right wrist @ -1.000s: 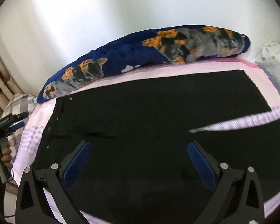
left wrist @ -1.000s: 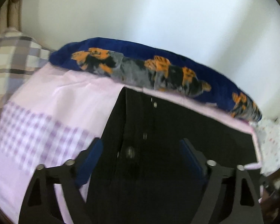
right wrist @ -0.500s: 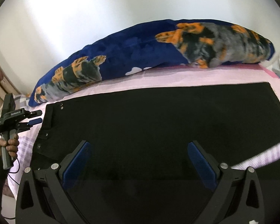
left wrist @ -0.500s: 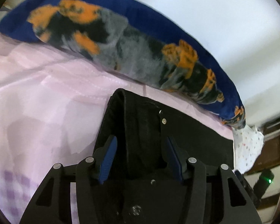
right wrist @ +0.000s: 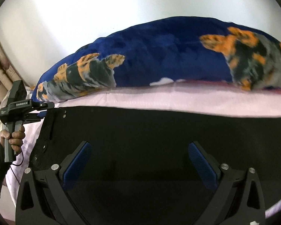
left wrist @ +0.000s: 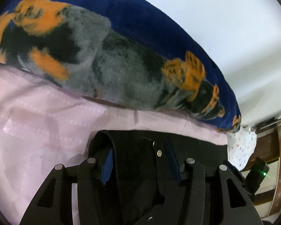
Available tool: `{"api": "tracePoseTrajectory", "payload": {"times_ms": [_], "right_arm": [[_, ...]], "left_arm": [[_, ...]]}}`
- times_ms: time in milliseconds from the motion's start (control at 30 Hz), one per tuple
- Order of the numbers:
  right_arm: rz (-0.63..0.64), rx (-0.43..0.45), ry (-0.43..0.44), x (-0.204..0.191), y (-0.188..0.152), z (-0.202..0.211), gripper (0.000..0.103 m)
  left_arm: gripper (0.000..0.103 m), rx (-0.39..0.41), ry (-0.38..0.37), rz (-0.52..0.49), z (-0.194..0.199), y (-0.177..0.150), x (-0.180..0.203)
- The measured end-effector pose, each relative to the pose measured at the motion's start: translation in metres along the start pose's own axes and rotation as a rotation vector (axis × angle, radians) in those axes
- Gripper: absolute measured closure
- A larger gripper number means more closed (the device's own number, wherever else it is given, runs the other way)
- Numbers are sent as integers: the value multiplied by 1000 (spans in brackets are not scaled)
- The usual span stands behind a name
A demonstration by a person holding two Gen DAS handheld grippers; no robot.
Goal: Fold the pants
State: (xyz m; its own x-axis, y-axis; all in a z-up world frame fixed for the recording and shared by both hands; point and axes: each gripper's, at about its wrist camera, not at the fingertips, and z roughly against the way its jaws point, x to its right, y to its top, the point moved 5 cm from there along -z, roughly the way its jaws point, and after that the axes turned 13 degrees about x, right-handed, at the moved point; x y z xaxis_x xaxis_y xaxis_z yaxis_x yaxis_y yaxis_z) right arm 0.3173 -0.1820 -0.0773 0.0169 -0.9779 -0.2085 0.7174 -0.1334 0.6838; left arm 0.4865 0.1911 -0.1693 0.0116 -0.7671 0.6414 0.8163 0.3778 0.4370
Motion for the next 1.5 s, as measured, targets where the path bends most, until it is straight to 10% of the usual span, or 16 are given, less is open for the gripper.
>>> {"api": "tracePoseTrajectory", "payload": {"times_ms": [100, 567, 1000, 1333, 1500], "right_arm": [[58, -16, 33, -1, 10, -14, 0], [334, -307, 421, -4, 49, -85, 1], [363, -550, 684, 5, 51, -118, 30], [406, -632, 563, 65, 42, -100, 84], [440, -543, 499, 65, 43, -78, 93]], "left_arm": [[92, 57, 56, -29, 8, 0, -2], [97, 211, -192, -145, 80, -14, 70], [97, 298, -394, -87, 132, -26, 84], [97, 297, -330, -62, 129, -25, 70], [97, 293, -285, -57, 125, -27, 64]]}}
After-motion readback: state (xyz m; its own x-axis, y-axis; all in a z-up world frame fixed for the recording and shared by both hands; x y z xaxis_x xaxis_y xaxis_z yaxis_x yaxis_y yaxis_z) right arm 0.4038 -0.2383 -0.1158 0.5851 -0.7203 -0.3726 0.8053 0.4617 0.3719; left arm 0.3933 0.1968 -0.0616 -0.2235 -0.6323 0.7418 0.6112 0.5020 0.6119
